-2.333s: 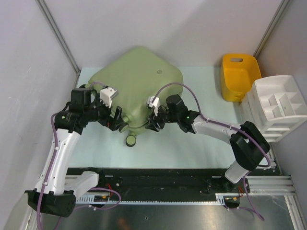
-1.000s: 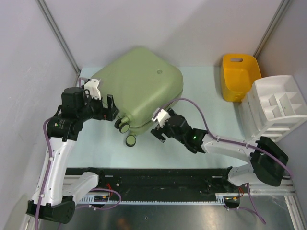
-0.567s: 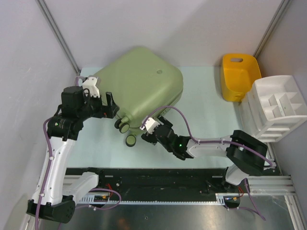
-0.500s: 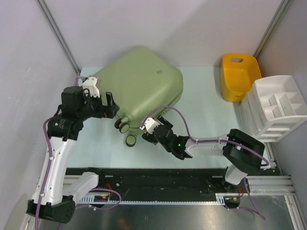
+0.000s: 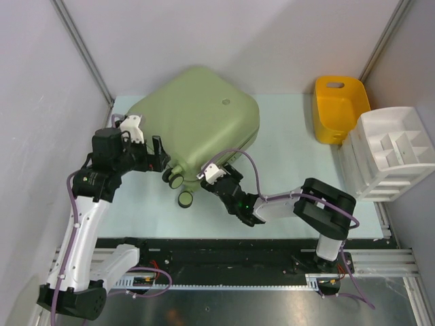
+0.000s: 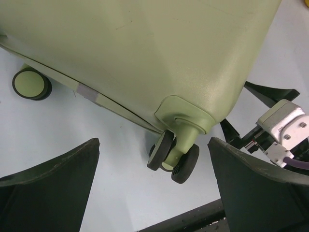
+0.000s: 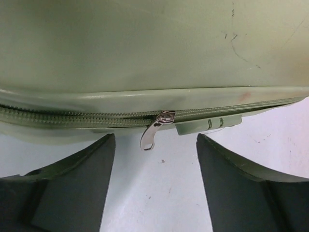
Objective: Open, take out, and arrange the luggage
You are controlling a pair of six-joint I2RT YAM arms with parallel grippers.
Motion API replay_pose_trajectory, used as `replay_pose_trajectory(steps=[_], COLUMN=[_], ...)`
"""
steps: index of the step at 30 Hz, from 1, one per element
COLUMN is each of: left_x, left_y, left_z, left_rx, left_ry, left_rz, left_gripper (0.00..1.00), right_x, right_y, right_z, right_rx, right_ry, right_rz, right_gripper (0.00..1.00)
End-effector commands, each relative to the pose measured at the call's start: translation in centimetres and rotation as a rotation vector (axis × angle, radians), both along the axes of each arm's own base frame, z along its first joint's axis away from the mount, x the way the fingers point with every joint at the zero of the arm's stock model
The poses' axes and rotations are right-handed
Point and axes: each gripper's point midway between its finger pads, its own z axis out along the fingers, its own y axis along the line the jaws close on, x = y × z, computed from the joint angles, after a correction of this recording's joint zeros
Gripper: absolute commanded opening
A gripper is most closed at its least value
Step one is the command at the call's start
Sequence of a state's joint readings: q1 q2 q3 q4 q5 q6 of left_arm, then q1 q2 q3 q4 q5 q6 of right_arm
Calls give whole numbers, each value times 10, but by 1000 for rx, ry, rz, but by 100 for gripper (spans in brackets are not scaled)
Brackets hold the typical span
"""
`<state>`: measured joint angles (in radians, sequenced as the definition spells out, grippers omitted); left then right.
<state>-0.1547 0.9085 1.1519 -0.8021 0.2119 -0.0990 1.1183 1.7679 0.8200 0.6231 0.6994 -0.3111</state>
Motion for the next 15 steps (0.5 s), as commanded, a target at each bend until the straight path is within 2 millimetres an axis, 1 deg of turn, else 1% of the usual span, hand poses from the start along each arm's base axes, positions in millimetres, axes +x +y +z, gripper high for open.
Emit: replay_pose_trajectory(steps=[1,3,4,5,6,7,8,9,10,11,13,14,15], left_x=[2,1,-1,-3,-5,-9,-11,-14,-18,-21,-28,-31,-34], left_y=[-2,-2,-1,-1,-3,-1,0,-3,-3,-4,-7,-9,-10], left_z=[11,11,12,13,12,14,14,13,10,9,5,5,1], left_rx=[-25,-13,1,13,23,46,69,75,106,117,145,152,160], left_ry=[-52,-61,-72,-83,-88,-112,-123,-125,-129,-133,-139,-147,-142], left_rz=[3,-9,-19,-36,-60,-78,-97,-124,-161,-185,-251,-276,-298], left_gripper=[100,100,100,100,100,100,100,100,100,100,100,100,100], right_x=[16,16,16,14,13,10,7,3,1,0,2,3,0], right_y=[6,7,8,8,8,11,10,17,15,11,8,3,8], right_z=[35,42,45,45,53,55,53,54,65,59,56,46,39], right_rx=[104,109,109,98,102,101,78,88,106,75,70,42,47], right_ry=[-129,-148,-152,-147,-153,-145,-126,-97,-85,-49,-9,32,76], right_rz=[-72,-71,-64,-54,-43,-12,9,74,102,119,164,173,237], right_gripper=[59,44,28,18,6,0,0,0,0,0,0,0,0])
